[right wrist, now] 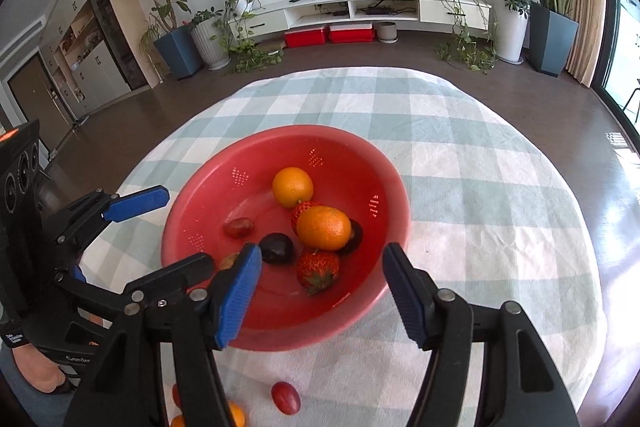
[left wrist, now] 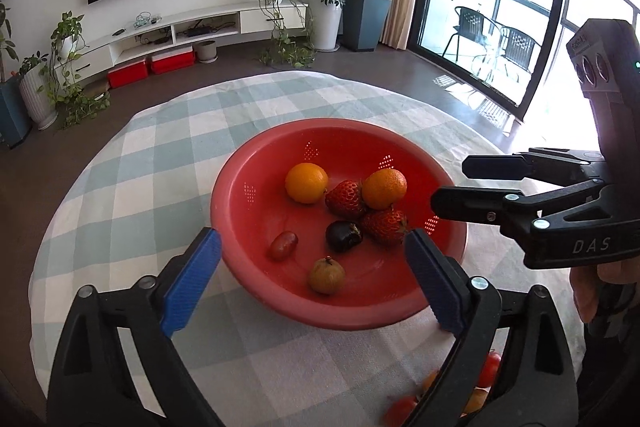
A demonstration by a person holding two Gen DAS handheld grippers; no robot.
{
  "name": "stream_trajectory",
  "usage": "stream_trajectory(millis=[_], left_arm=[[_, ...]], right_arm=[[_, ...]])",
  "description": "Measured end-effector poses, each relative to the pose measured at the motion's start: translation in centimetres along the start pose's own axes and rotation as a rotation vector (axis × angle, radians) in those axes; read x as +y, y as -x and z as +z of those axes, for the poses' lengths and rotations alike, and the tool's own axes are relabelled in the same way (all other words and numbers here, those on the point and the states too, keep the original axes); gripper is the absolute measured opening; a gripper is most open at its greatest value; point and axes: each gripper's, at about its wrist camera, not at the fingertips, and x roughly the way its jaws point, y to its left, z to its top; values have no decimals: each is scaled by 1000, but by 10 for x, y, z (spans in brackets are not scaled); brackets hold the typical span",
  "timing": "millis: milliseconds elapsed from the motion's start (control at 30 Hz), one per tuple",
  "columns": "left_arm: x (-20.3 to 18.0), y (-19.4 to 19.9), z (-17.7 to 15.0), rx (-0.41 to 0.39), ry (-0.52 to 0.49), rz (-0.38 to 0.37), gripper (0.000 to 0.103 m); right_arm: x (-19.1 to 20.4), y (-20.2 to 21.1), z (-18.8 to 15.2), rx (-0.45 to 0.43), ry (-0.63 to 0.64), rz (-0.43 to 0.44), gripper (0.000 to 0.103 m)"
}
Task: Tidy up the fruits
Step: 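Withdraw both tools from the bowl back toward the fruit pile, then grasp a mandarin with the left tool while the right tool grasps a red tomato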
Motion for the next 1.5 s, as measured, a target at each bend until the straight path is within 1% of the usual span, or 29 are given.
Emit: stream_trajectory(millis=[167, 267, 400, 500, 600, 733, 800, 867, 933, 967, 1033, 1100, 1167, 1200, 1233, 1267, 1433, 1467, 1500], left_arm=[[-8, 44, -29, -44, 48, -24, 100], [-21, 64, -53, -47, 51, -45, 100], [-46, 81, -90, -11, 31, -87, 100], [-63, 85, -116, 30, 11, -99, 102], [-75, 87, -135, 57, 4, -96, 103], [-84, 88, -146, 65, 2, -90, 103], [-85, 86, -146, 72, 6, -81, 103], [-78, 76, -140, 100, 21, -76, 103], [-76, 69, -141, 116, 26, -69, 102], [-76, 68, -141, 118, 23, -69, 102], [-76, 65, -140, 117, 11, -68, 101], [-75, 61, -138, 122, 5, -75, 93], [-75, 55, -138, 142, 5, -94, 75], [-76, 52, -137, 151, 4, -104, 70], [-77, 50, -137, 160, 0, -108, 62], [-79, 48, -138, 165, -7, -113, 60], [-82, 43, -138, 170, -12, -122, 60], [-82, 42, -139, 170, -10, -125, 54], [-82, 41, -138, 171, -8, -128, 52]], right_arm=[[-1, 41, -35, -37, -40, 42, 75], [-1, 59, -63, -43, -73, 65, 75], [-2, 70, -98, -30, -130, 87, 75], [-1, 74, -117, -19, -160, 92, 75], [0, 75, -130, -2, -168, 85, 75], [2, 74, -141, 16, -177, 80, 75], [2, 73, -145, 21, -189, 77, 75], [1, 74, -148, 22, -195, 75, 75], [2, 73, -150, 21, -188, 69, 73], [3, 73, -151, 21, -184, 67, 70], [4, 72, -152, 23, -184, 69, 69], [4, 72, -152, 23, -183, 73, 68], [4, 71, -152, 22, -179, 75, 67], [4, 71, -152, 22, -177, 77, 66], [5, 70, -152, 22, -176, 77, 66], [5, 70, -152, 22, -175, 78, 66], [4, 70, -153, 25, -174, 79, 65], [5, 69, -153, 27, -172, 80, 65], [5, 69, -153, 29, -170, 82, 64]])
